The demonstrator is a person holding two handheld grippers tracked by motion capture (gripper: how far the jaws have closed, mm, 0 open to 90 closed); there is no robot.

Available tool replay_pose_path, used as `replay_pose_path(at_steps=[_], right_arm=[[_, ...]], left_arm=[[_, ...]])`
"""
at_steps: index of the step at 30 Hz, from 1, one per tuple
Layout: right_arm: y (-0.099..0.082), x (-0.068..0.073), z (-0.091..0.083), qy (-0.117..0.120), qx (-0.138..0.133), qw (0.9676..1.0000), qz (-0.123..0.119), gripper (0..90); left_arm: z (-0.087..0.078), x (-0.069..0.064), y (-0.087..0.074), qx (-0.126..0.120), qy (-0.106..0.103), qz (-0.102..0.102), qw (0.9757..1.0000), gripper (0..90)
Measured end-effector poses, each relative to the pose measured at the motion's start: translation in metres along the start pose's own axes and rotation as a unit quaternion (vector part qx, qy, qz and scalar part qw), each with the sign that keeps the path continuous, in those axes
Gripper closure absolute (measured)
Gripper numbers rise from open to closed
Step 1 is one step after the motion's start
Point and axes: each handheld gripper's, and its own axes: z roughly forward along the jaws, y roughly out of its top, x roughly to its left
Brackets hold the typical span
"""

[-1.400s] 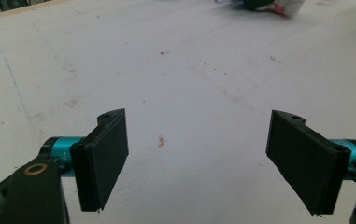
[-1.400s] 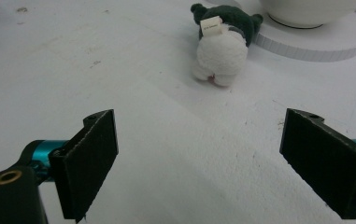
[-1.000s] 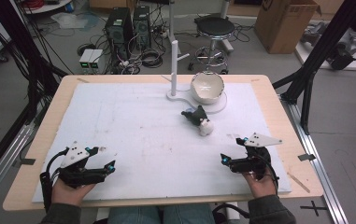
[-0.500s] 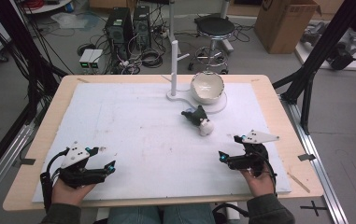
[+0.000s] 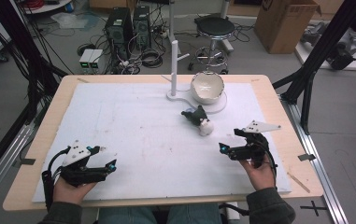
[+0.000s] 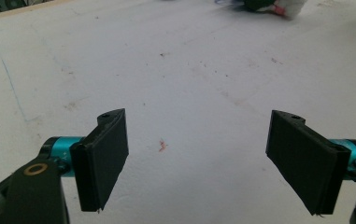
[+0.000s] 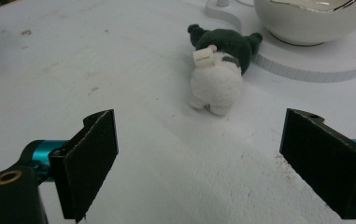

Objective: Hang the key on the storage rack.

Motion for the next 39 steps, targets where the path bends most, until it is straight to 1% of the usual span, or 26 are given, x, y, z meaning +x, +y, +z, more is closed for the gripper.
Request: replay_pose_path(at_steps=[2, 4, 7, 9, 11, 12, 13, 14, 15, 16, 17, 18, 19, 21, 22, 24, 25, 26, 29, 32, 34, 37, 39], right_arm=[[0.002, 0.000, 0.000, -0.001, -0.001, 1.0000, 0.001, 10.7], [0.009, -0.001, 0.001, 0.001, 0.003, 1.0000, 0.002, 10.7], [0.013, -0.001, 0.002, 0.003, 0.008, 1.0000, 0.001, 10.7], [0.020, 0.000, 0.004, 0.004, 0.015, 0.9999, -0.005, 10.7], [0.026, -0.001, 0.005, 0.001, 0.016, 0.9998, -0.010, 10.8], [0.029, 0.000, 0.005, 0.002, 0.018, 0.9998, -0.009, 10.7], [0.033, -0.001, 0.006, 0.004, 0.015, 0.9998, -0.012, 10.8], [0.033, -0.001, 0.006, 0.004, 0.015, 0.9998, -0.012, 10.8], [0.040, -0.002, 0.006, 0.010, 0.017, 0.9998, -0.010, 10.8], [0.040, -0.002, 0.006, 0.010, 0.017, 0.9998, -0.010, 10.8], [0.047, -0.003, 0.006, 0.014, 0.018, 0.9997, -0.008, 10.8], [0.047, -0.003, 0.006, 0.014, 0.018, 0.9997, -0.008, 10.8], [0.055, -0.005, 0.007, 0.014, 0.018, 0.9997, -0.006, 10.8], [0.061, -0.007, 0.009, 0.014, 0.022, 0.9996, -0.007, 10.8], [0.061, -0.007, 0.009, 0.014, 0.022, 0.9996, -0.007, 10.8], [0.069, -0.010, 0.014, 0.012, 0.029, 0.9995, -0.006, 10.8], [0.069, -0.010, 0.014, 0.012, 0.029, 0.9995, -0.006, 10.8], [0.074, -0.011, 0.016, 0.008, 0.026, 0.9996, -0.009, 10.8], [0.079, -0.012, 0.020, 0.006, 0.029, 0.9995, -0.012, 10.8], [0.086, -0.015, 0.032, 0.011, 0.052, 0.9986, -0.004, 10.8], [0.087, -0.015, 0.035, 0.010, 0.056, 0.9984, -0.002, 10.8], [0.090, -0.018, 0.045, 0.014, 0.062, 0.9980, 0.007, 11.1], [0.095, -0.021, 0.053, 0.012, 0.072, 0.9973, 0.008, 11.2]], left_arm=[[0.000, 0.000, 0.000, 0.000, 0.000, 0.000, 1.0000, 21.3], [0.000, 0.000, 0.000, -0.001, -0.001, 0.000, 1.0000, 21.3], [0.001, 0.001, 0.001, 0.000, -0.001, 0.002, 1.0000, 21.3], [0.002, 0.001, 0.001, 0.000, -0.002, 0.000, 1.0000, 21.3], [0.002, 0.001, 0.001, 0.000, -0.001, 0.001, 1.0000, 21.3], [0.002, 0.001, 0.001, 0.000, -0.002, 0.001, 1.0000, 21.3], [0.001, 0.001, 0.001, -0.001, -0.002, 0.002, 1.0000, 21.3], [0.001, 0.001, 0.001, -0.003, -0.001, 0.000, 1.0000, 21.3], [0.001, 0.001, 0.001, -0.002, -0.001, 0.000, 1.0000, 21.3], [0.001, 0.001, 0.001, -0.002, -0.001, 0.000, 1.0000, 21.3], [0.001, 0.001, 0.001, -0.002, -0.001, 0.001, 1.0000, 21.3], [0.000, 0.001, 0.001, -0.001, -0.002, 0.003, 1.0000, 21.3], [0.000, 0.001, 0.001, -0.002, -0.002, 0.003, 1.0000, 21.3], [0.000, 0.000, 0.001, -0.003, -0.001, 0.002, 1.0000, 21.2], [-0.001, 0.000, 0.001, -0.003, -0.001, 0.001, 1.0000, 21.2], [0.000, 0.000, 0.001, -0.003, -0.001, 0.003, 1.0000, 21.3], [0.000, 0.000, 0.001, -0.003, -0.001, 0.003, 1.0000, 21.3], [0.000, 0.000, 0.001, -0.002, -0.001, 0.004, 1.0000, 21.3], [0.000, 0.000, 0.001, -0.003, -0.002, 0.003, 1.0000, 21.3], [0.001, 0.001, 0.002, -0.003, -0.003, 0.001, 1.0000, 21.3], [0.001, 0.001, 0.002, -0.003, -0.003, 0.002, 1.0000, 21.3], [0.001, 0.001, 0.002, -0.003, -0.003, 0.003, 1.0000, 21.3], [0.001, 0.001, 0.002, -0.001, -0.003, 0.003, 1.0000, 21.3]])
